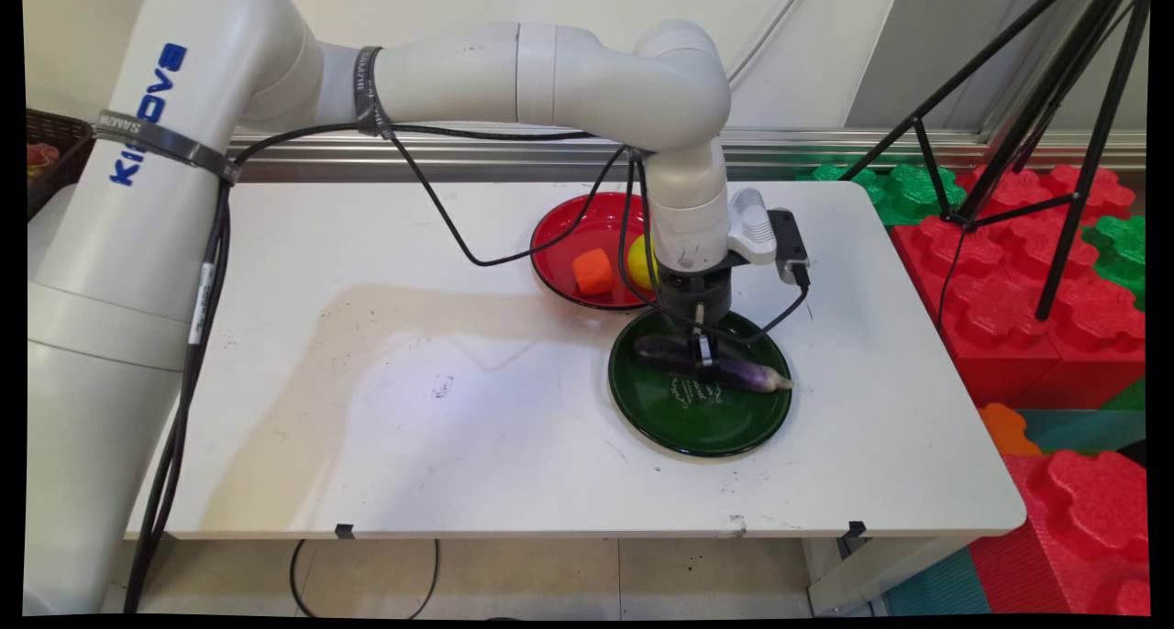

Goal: Pick up the eggplant from the green plate, then place the picked object on the table

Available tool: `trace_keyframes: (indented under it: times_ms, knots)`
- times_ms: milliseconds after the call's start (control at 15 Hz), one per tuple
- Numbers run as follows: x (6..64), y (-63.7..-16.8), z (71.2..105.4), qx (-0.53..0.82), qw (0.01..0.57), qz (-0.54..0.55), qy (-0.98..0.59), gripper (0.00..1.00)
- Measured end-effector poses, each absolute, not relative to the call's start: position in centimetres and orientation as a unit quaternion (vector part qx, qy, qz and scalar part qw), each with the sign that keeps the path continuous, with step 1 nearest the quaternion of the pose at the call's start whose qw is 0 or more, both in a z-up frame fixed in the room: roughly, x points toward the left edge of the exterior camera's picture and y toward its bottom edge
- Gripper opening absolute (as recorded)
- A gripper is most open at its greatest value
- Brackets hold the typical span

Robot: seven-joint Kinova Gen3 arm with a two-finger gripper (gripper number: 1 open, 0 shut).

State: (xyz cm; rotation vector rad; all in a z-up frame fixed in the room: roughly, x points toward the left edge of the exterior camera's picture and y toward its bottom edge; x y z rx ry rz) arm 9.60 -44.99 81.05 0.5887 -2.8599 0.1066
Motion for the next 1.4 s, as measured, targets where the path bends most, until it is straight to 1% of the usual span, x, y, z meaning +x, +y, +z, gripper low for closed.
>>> trace_keyframes:
  times_ms: [400,600,800,1000,1200,1400]
  knots:
    - [9.8,-44.8,81.1,0.191,0.108,0.036,-0.975,0.00]
    - [10.1,-44.2,82.1,0.187,0.110,0.041,-0.975,0.00]
    - [10.8,-43.5,84.5,0.190,0.113,0.055,-0.974,0.00]
    - [11.9,-42.4,88.0,0.184,0.114,0.072,-0.974,0.00]
    - [13.6,-40.8,91.2,0.173,0.113,0.084,-0.975,0.00]
    - [15.8,-38.8,93.7,0.167,0.109,0.094,-0.975,0.00]
